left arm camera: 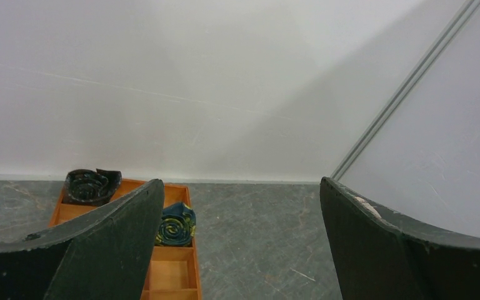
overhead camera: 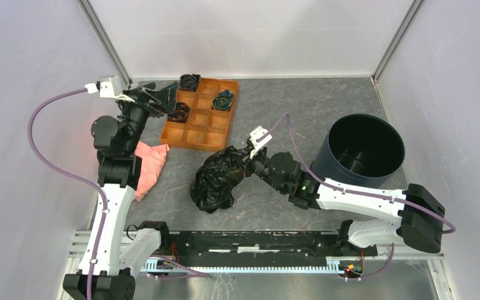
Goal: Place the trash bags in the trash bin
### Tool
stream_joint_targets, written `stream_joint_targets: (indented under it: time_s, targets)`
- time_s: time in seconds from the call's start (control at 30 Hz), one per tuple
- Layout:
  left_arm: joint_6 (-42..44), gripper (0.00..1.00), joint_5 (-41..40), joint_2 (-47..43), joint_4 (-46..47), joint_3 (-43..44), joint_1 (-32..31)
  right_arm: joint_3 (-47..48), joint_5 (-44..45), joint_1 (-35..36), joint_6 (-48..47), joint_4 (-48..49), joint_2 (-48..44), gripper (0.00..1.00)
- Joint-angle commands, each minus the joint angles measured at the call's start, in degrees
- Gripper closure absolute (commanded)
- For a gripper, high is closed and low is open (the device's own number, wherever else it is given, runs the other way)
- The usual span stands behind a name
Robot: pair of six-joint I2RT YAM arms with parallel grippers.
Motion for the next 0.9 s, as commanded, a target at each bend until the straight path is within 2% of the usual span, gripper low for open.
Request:
stream_joint_targets:
  time_s: [0.0,0.13,0.23,0.4,0.57,0.7,0.87]
  targets:
    - [-3.52,0.0,4.1,2.33,2.61,1.34,0.52,1.21,-6.95,-1.72,8.9,-7.08,-1.43,1.0]
    - [-6.0,0.0,8.01,6.01,2.73,2.42,0.62,4.65,-9.41,-3.96,7.39,-10.89,-3.94,1.0]
    - [-8.5,0.0,14.02,9.4,4.19,3.25,0.62,5.34,-8.01,-5.59,5.13,-11.2,-7.88,1.0]
    - [-14.06,0.0,23.85,15.16,8.69,4.72,0.57,7.96,-12.13,-11.73,7.22,-13.16,-10.97,1.0]
    - [-18.03,0.0,29.19,17.42,14.44,4.27,-0.45,9.37,-13.28,-14.63,8.91,-14.05,-12.31,1.0]
    - [-15.97,0.0,29.42,17.0,14.75,3.96,-5.09,10.09,-12.06,-17.15,10.89,-15.26,-13.33,1.0]
    - [-7.43,0.0,27.44,15.3,10.71,4.4,-16.76,11.36,-9.2,-20.52,16.33,-17.39,-14.18,1.0]
